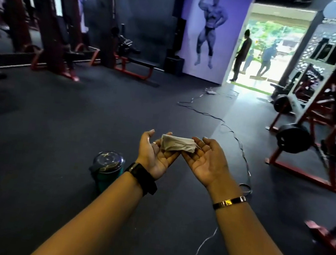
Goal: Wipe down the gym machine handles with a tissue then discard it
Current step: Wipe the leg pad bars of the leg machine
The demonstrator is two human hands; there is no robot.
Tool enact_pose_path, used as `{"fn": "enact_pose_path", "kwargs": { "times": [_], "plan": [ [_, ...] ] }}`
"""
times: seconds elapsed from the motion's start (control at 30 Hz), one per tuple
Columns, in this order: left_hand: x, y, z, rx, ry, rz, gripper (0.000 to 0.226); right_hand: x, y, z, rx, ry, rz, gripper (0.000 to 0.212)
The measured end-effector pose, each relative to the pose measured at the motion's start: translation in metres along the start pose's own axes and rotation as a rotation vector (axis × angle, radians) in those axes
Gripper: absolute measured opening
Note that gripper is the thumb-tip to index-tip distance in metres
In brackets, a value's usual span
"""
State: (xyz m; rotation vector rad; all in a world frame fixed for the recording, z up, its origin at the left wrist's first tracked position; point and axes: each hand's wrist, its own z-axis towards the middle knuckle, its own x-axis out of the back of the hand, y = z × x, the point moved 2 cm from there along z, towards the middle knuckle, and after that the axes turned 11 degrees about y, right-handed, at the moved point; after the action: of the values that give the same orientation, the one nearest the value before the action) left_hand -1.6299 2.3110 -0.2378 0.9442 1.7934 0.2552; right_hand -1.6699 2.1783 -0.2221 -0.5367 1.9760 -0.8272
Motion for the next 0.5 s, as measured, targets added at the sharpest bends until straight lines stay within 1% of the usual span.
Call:
{"fn": "enact_pose_path", "kwargs": {
  "times": [0.13,0.27,0.37,0.5],
  "plan": [
    [0.014,0.024,0.022,-0.039,0.032,-0.022,0.055,-0.028,0.016,0.028,-0.035,-0.044,-0.012,0.028],
    [0.015,0.038,0.049,-0.061,0.061,-0.029,0.054,-0.043,0.021,0.060,-0.058,-0.052,-0.017,0.027],
    [0.003,0.041,0.077,-0.069,0.065,-0.026,0.055,-0.046,0.014,0.090,-0.062,-0.055,-0.023,0.028],
    [-0.031,0.037,0.122,-0.068,0.059,-0.014,0.055,-0.044,-0.016,0.140,-0.048,-0.051,-0.026,0.028]
  ]
}}
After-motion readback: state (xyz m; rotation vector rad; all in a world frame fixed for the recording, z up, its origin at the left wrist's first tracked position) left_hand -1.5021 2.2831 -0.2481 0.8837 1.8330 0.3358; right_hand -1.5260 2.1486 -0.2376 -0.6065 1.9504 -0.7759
